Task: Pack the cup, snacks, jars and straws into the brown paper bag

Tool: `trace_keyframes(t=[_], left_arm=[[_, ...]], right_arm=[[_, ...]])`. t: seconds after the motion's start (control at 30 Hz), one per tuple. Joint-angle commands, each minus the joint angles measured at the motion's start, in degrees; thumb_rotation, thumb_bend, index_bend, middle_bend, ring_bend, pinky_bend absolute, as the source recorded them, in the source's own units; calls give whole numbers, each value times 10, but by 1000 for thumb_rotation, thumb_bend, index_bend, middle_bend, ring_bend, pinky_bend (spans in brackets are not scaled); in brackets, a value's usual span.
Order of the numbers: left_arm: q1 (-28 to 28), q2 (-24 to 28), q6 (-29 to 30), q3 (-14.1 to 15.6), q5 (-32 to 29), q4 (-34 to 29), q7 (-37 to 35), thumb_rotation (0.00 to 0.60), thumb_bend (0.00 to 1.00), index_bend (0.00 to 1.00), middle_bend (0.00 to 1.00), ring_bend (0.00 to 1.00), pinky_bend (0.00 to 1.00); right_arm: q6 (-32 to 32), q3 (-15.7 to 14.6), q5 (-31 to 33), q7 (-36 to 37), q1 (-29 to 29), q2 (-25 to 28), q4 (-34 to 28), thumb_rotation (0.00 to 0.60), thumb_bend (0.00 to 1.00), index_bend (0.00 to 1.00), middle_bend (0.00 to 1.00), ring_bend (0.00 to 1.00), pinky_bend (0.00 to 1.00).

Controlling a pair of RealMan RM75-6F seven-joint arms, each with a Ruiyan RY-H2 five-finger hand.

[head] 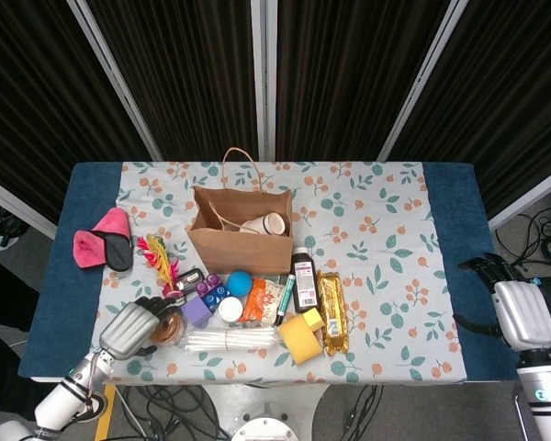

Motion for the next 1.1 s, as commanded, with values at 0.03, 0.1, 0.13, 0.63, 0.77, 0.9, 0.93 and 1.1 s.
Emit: trace_keyframes(t=[0.03, 0.1, 0.13, 0.63, 0.77, 0.9, 0.93, 1.1], left_arm=[[1, -2, 0, 2, 2, 4, 0, 600, 155, 305, 322, 284, 383], [0, -5, -2, 2, 1, 11, -1, 600, 155, 306, 323, 284, 383], [-1, -7, -3, 2, 2, 13, -2, 600, 155, 306, 323, 284, 384], [-12, -19, -15, 1, 0, 36, -13, 600, 172, 378, 398, 321, 423], [-13, -21, -17, 1, -1, 39, -13, 600, 187, 399, 421, 345, 442], [-13, -21, -10, -3, -1, 38, -14, 600, 197, 425, 444, 371, 463], [-14, -20, -7, -5, -1, 35, -14, 600, 199, 435, 453, 382, 471], [-16, 1, -1, -13, -5, 10, -6, 600, 209, 460, 478, 417, 502]], right_arm=[[-1, 0, 1, -1, 1, 0, -1, 600, 0, 278, 246, 127, 228], [-2, 0, 1, -2, 1, 0, -3, 600, 0, 279, 246, 127, 228], [-2, 0, 1, -2, 1, 0, -3, 600, 0, 279, 246, 127, 228], [-2, 3, 9, 4, 1, 0, 4, 600, 0, 284, 245, 127, 228], [-2, 3, 11, 6, 1, 0, 5, 600, 0, 289, 245, 127, 228], [-3, 3, 13, 9, 0, 1, 7, 600, 0, 290, 246, 127, 228], [-2, 3, 13, 9, 0, 1, 7, 600, 0, 290, 246, 127, 228], [3, 2, 9, 16, -4, 5, 8, 600, 0, 292, 247, 127, 229]])
